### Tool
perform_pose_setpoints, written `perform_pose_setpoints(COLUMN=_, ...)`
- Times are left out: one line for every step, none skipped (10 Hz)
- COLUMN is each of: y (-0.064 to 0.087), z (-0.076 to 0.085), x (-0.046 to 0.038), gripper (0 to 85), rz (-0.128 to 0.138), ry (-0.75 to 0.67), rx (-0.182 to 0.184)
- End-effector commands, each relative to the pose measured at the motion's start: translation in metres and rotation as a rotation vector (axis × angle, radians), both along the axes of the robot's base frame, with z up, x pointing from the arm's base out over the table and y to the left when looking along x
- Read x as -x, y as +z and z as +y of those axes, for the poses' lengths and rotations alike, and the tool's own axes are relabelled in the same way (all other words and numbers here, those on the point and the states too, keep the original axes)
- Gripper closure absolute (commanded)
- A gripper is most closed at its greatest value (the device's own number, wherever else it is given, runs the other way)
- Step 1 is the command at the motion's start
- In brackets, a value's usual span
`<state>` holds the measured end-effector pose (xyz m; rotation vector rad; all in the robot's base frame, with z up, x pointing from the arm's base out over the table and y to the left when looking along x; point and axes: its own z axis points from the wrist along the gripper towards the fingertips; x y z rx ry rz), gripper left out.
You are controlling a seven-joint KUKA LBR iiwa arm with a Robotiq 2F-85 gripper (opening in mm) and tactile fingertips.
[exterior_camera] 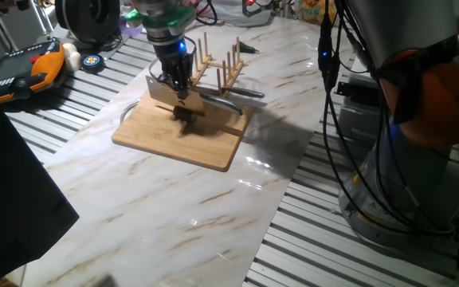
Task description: Cut the cucumber into segments
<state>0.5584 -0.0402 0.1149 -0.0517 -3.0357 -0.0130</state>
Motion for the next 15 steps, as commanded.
perform_pose_setpoints(y=-0.001, z=0.000, x=0.0002, gripper=84.3, rz=0.000, ry=0.000, rx=0.000)
perform_pose_setpoints(y=-0.001, z=0.000, x=0.0006, gripper=84.3, rz=0.000, ry=-0.002, rx=0.000)
perform_pose_setpoints(y=-0.002, z=0.000, x=0.0012, gripper=84.3, rz=-0.001, ry=-0.003, rx=0.000)
perform_pose_setpoints(y=-0.003, z=0.000, x=0.0017, gripper=84.3, rz=-0.003, ry=-0.003, rx=0.000)
perform_pose_setpoints(y=-0.004, z=0.001, x=0.0022, gripper=84.3, rz=-0.003, ry=-0.005, rx=0.000)
perform_pose_setpoints(y=-0.004, z=0.001, x=0.0027, gripper=84.3, rz=-0.004, ry=-0.008, rx=0.001)
perform_pose_setpoints(y=-0.005, z=0.001, x=0.0031, gripper=84.3, rz=-0.004, ry=-0.008, rx=0.001)
perform_pose_setpoints(y=-0.005, z=0.001, x=0.0032, gripper=84.3, rz=-0.004, ry=-0.008, rx=0.001)
perform_pose_setpoints(y=-0.006, z=0.001, x=0.0032, gripper=84.3, rz=-0.004, ry=-0.009, rx=0.001)
perform_pose_setpoints(y=-0.007, z=0.000, x=0.0029, gripper=84.3, rz=-0.004, ry=-0.011, rx=0.001)
perform_pose_setpoints(y=-0.009, z=0.000, x=0.0023, gripper=84.3, rz=-0.004, ry=-0.011, rx=-0.002)
perform_pose_setpoints(y=-0.010, z=-0.001, x=0.0019, gripper=84.3, rz=-0.004, ry=-0.011, rx=-0.002)
perform_pose_setpoints(y=-0.010, z=-0.001, x=0.0017, gripper=84.3, rz=-0.004, ry=-0.009, rx=-0.004)
perform_pose_setpoints(y=-0.011, z=-0.002, x=0.0016, gripper=84.3, rz=-0.004, ry=-0.009, rx=-0.004)
perform_pose_setpoints(y=-0.011, z=-0.002, x=0.0016, gripper=84.3, rz=-0.004, ry=-0.009, rx=-0.004)
